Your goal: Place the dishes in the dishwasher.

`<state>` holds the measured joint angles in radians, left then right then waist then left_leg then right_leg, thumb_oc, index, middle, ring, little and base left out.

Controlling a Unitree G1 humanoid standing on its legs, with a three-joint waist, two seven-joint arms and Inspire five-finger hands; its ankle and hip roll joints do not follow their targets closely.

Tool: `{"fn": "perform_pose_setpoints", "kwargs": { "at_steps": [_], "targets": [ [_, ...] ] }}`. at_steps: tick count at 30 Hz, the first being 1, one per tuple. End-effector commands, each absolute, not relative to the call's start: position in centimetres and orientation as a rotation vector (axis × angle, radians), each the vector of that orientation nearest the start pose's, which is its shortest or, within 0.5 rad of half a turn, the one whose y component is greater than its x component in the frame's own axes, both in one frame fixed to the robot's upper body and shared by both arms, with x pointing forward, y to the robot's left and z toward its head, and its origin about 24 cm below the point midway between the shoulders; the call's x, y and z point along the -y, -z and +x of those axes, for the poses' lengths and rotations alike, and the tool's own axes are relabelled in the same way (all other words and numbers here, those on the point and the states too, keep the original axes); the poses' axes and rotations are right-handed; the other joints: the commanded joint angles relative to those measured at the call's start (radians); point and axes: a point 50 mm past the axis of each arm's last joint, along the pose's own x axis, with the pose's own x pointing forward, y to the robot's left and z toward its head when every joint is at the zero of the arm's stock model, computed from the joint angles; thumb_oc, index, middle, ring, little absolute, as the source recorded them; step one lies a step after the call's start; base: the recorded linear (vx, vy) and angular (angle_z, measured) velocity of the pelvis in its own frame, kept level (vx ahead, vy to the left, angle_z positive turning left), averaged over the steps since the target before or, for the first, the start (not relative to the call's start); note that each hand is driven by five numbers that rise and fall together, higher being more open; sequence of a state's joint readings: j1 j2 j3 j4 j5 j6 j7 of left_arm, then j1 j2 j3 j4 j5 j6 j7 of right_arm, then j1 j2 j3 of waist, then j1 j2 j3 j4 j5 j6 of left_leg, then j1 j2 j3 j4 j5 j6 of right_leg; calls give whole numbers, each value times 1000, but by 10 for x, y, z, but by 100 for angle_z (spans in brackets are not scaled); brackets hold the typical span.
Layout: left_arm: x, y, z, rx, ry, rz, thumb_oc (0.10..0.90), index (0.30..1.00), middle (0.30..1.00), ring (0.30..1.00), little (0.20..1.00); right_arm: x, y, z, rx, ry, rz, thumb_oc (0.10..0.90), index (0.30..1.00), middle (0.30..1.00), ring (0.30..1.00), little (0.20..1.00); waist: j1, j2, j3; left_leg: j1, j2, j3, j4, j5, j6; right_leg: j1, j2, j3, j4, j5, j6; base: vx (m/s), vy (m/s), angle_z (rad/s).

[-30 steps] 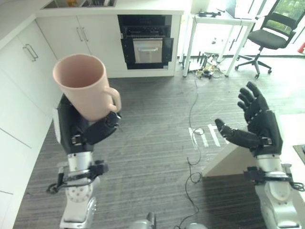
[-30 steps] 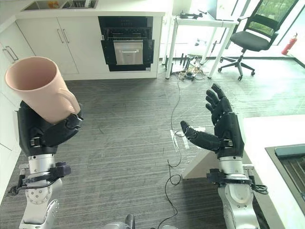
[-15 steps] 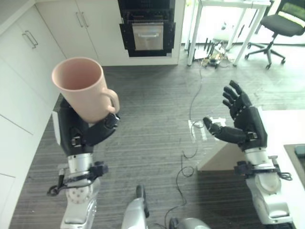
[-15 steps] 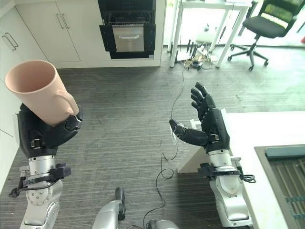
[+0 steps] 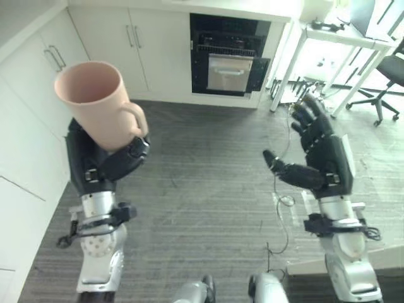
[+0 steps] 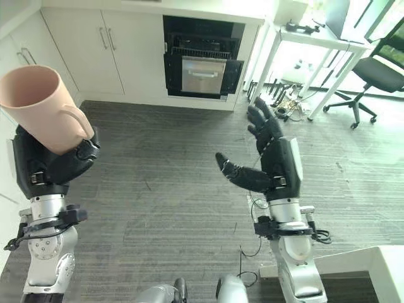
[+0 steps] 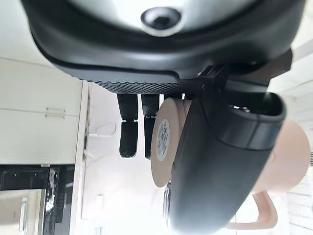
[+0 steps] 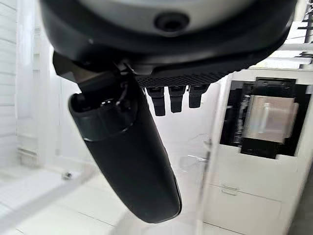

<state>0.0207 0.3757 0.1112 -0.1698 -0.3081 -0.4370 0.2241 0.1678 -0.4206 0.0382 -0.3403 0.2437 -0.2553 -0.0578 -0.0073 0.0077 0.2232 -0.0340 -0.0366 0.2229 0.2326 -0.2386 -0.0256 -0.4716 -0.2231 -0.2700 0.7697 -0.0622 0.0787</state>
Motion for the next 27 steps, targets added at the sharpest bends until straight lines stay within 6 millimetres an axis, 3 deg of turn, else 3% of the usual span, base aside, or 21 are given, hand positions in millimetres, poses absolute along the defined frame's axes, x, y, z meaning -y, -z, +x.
{"fn": "perform_pose_setpoints", "kwargs": {
  "at_steps": [1, 4, 6, 11, 14, 16, 17, 18, 19, 20, 22, 24, 25, 27],
  "targets": [
    [-229, -180, 219, 838, -123, 108, 400, 300, 300, 300, 300, 227, -149, 209, 595, -9, -112, 800, 900, 900, 900, 900, -58, -29, -53, -16, 79, -107, 67, 18, 14, 281, 22, 0, -470, 190, 103, 582, -372, 84],
    [-224, -180, 218, 836, -108, 97, 400, 300, 300, 300, 300, 228, -151, 209, 592, -16, -132, 800, 900, 900, 900, 900, -82, -58, -44, 30, 35, -157, 67, -33, 12, 138, -24, 103, -470, 116, 110, 404, -223, 69],
    [-221, -179, 217, 840, -111, 97, 400, 300, 300, 300, 300, 224, -153, 212, 595, -29, -141, 800, 900, 900, 900, 900, -79, -62, -50, 49, 22, -174, 67, -58, 16, 99, -45, 118, -470, 125, 118, 357, -187, 36],
    [-223, -178, 217, 823, -132, 95, 400, 300, 300, 300, 300, 218, -156, 222, 586, -40, -148, 800, 900, 900, 900, 900, -64, -79, -91, 103, 12, -192, 67, -95, 14, 144, -29, 129, -470, 135, 126, 311, -216, 28],
    [-224, -179, 217, 828, -130, 94, 400, 300, 300, 300, 300, 220, -162, 225, 598, -44, -147, 800, 900, 900, 900, 900, -76, -70, -118, 159, 33, -183, 67, -109, -7, 159, 2, 119, -470, 126, 113, 297, -183, 7],
    [-225, -180, 215, 834, -139, 92, 400, 300, 300, 300, 300, 221, -163, 226, 602, -50, -152, 800, 900, 900, 900, 900, -84, -55, -125, 185, 56, -160, 67, -62, -26, 170, 28, 113, -470, 110, 95, 305, -161, -33],
    [-227, -179, 214, 836, -152, 84, 400, 300, 300, 300, 300, 222, -163, 226, 597, -56, -153, 800, 900, 900, 900, 900, -90, -45, -130, 201, 71, -143, 67, 2, -41, 179, 46, 111, -470, 96, 81, 278, -141, -35],
    [-228, -178, 214, 835, -165, 77, 400, 300, 300, 300, 300, 223, -162, 225, 588, -65, -154, 800, 900, 900, 900, 900, -92, -37, -132, 213, 86, -133, 67, 84, -64, 192, 66, 114, -470, 79, 64, 356, -192, -49],
    [-228, -177, 212, 836, -180, 67, 400, 300, 300, 300, 300, 225, -161, 225, 580, -80, -160, 800, 900, 900, 900, 900, -90, -37, -136, 240, 94, -117, 71, 249, -104, 219, 88, 126, -470, 47, 35, 300, -211, -62],
    [-227, -176, 211, 838, -185, 61, 400, 300, 300, 300, 300, 226, -160, 223, 576, -91, -163, 800, 900, 900, 900, 900, -85, -47, -127, 200, 99, -101, 169, 337, -133, 252, 97, 137, -470, 24, 13, 261, -233, -42],
    [-225, -173, 208, 835, -189, 62, 400, 300, 300, 300, 300, 228, -160, 221, 574, -106, -166, 800, 900, 900, 900, 900, -74, -72, -111, 79, 86, -102, 396, 375, -149, 287, 97, 153, -470, 2, -19, 166, -197, -54],
    [-223, -170, 209, 820, -179, 70, 400, 300, 300, 300, 300, 228, -158, 220, 569, -105, -174, 800, 900, 900, 900, 900, -56, -107, -85, -115, 99, -102, 570, 374, -128, 332, 90, 167, -470, -14, -39, 140, -154, -58],
    [-222, -169, 211, 812, -167, 69, 400, 300, 300, 300, 300, 229, -158, 220, 567, -95, -171, 800, 900, 900, 900, 900, -51, -113, -76, -175, 107, -101, 586, 347, -106, 338, 94, 167, -470, -17, -39, 179, -88, -35],
    [-222, -168, 212, 806, -149, 75, 400, 300, 300, 300, 300, 230, -158, 222, 565, -84, -152, 800, 900, 900, 900, 900, -40, -105, -69, -188, 121, -71, 413, 318, -78, 355, 124, 172, -470, -42, -32, 279, 6, -24]
  ]
}}
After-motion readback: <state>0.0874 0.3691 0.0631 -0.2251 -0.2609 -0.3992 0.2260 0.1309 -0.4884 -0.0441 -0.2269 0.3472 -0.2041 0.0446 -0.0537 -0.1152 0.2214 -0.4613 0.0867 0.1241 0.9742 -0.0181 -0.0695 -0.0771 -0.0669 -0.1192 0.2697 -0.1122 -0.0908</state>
